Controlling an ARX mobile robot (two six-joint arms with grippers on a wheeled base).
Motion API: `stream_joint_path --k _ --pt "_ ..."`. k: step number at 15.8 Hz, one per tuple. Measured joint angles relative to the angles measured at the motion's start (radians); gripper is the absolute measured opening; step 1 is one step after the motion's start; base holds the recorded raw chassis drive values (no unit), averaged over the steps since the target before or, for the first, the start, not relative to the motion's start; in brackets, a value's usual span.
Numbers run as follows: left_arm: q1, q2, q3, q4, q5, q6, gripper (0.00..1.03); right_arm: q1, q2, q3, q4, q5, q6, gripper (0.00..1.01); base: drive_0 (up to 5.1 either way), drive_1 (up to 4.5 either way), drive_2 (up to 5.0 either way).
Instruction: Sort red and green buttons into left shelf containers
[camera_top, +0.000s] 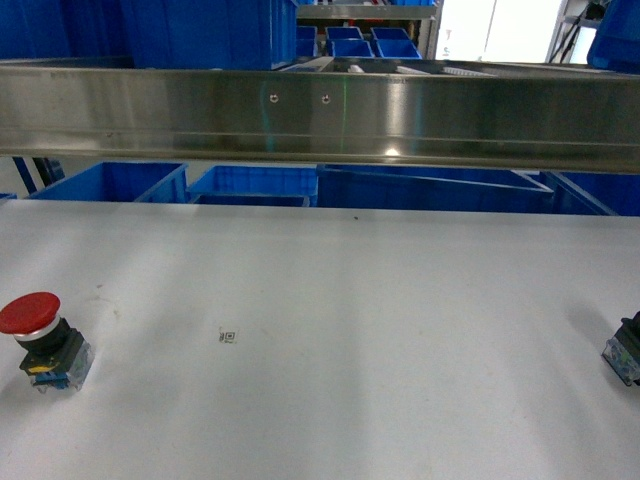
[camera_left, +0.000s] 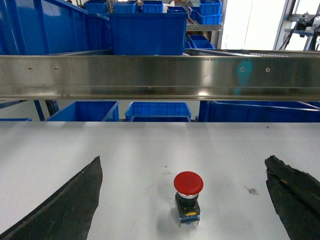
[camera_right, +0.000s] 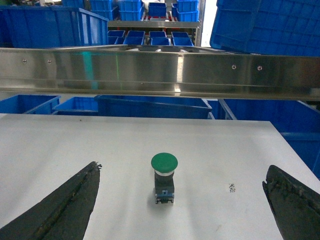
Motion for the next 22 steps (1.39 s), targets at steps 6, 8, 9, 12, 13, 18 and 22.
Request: stream_joint_path --k 6,8,9,12,13,18,22 --pt "0.0 0.0 0.0 0.002 0.0 0.001 0.98 0.0 0.0 0.0 0.0 0.0 0.0 0.98 0.0 0.0 0.0" --pt "-0.095 0.118 0.018 0.156 -0.071 0.022 0.98 0.065 0.117 0.014 0.083 0.028 0.018 0.98 0.0 0.0 0.0" --pt "-0.092 0.238 0.065 0.16 -0.03 0.005 0.98 0.108 0.268 0.048 0.165 0.039 0.055 0.98 0.0 0.0 0.0" --pt "0.057 0.76 0.369 0.177 0.222 -0.121 0.98 0.112 0.854 0.324 0.443 0.099 0.119 0.98 0.0 0.0 0.0" --pt "0.079 0.989 0.504 0.254 0.315 -0.142 0.98 0.112 1.061 0.446 0.508 0.133 0.107 0.98 0.0 0.0 0.0" --pt "0.083 1.176 0.53 0.246 0.324 -0.173 0.98 0.111 1.165 0.431 0.496 0.141 0.1 0.98 0.0 0.0 0.0" --pt "0.083 1.164 0.541 0.253 0.327 -0.174 0.98 0.112 1.156 0.432 0.495 0.14 0.1 0.98 0.0 0.0 0.0"
